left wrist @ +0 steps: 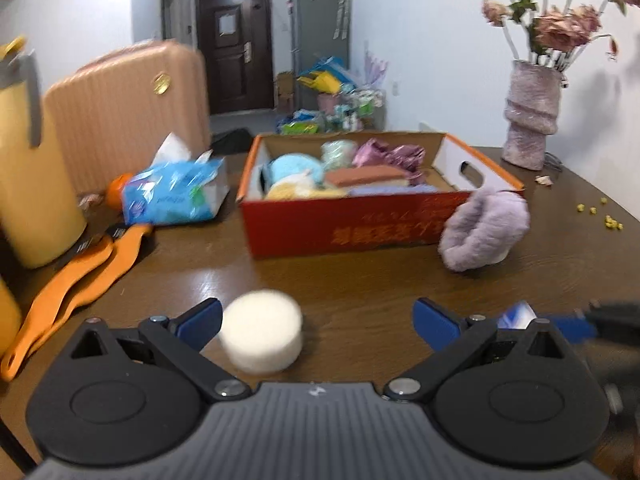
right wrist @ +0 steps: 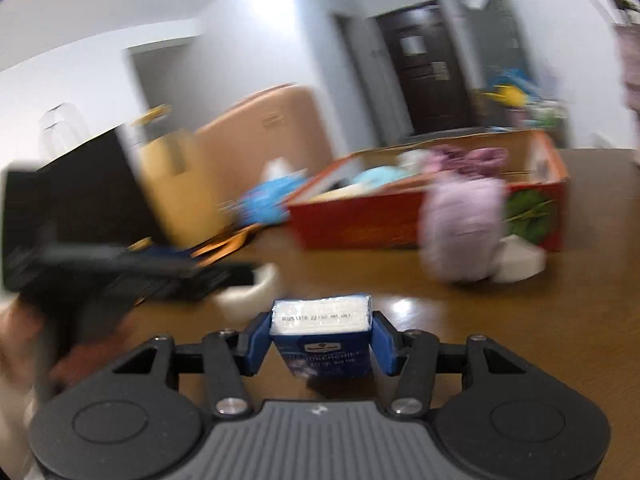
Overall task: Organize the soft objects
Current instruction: 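Move both tools onto the blue handkerchief pack and close on it, then lift the handkerchief pack with both tools and lower it into the box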
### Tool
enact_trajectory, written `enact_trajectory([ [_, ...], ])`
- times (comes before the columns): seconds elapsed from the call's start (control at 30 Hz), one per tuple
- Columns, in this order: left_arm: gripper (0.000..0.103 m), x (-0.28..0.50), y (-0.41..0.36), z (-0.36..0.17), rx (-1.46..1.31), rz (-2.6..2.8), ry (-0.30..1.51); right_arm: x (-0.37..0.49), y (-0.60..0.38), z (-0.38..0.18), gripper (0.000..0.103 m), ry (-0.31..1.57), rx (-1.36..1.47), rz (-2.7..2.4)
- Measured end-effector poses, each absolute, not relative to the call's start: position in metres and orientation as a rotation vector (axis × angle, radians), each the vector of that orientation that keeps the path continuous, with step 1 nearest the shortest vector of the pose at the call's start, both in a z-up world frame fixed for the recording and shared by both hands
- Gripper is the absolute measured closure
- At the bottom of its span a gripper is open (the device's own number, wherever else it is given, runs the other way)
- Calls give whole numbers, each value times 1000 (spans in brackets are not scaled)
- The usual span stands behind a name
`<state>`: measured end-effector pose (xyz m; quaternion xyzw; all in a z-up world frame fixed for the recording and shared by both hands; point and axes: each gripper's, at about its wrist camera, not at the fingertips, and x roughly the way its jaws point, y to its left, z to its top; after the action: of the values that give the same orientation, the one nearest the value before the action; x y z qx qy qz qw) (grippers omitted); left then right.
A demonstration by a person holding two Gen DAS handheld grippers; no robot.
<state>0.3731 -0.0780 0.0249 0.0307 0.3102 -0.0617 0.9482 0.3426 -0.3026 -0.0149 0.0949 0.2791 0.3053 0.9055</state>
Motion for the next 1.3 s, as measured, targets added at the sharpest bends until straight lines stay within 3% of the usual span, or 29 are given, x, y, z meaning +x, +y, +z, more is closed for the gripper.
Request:
enact_trajectory([
  [0.1,0,367,-80,18,52,-136,669,324,-300,-21,40,586,115,606],
  [0.47,2,354,-103,5,14,-263,704,317,-354,-29,43,618,328,347],
  [0.53,12,354,-110,6,-6,-310,706,318,-348,-30,51,615,339,361],
  [0.67,47,356,-125,3,-9,-370,725,326,-342,-33,63,625,396,346],
  [0.83,63,372,-125,-9,-119,-399,806,335,-339,-40,76,648,469,339],
  [0.9,74,375,-122,-13,-162,-417,832,338,-337,-42,82,663,479,345],
  [1.0,79,373,-119,-13,-173,-407,835,338,-333,-45,91,674,479,343],
  [1.3,78,325,-92,-7,-192,-408,896,300,-316,-37,90,719,452,405],
])
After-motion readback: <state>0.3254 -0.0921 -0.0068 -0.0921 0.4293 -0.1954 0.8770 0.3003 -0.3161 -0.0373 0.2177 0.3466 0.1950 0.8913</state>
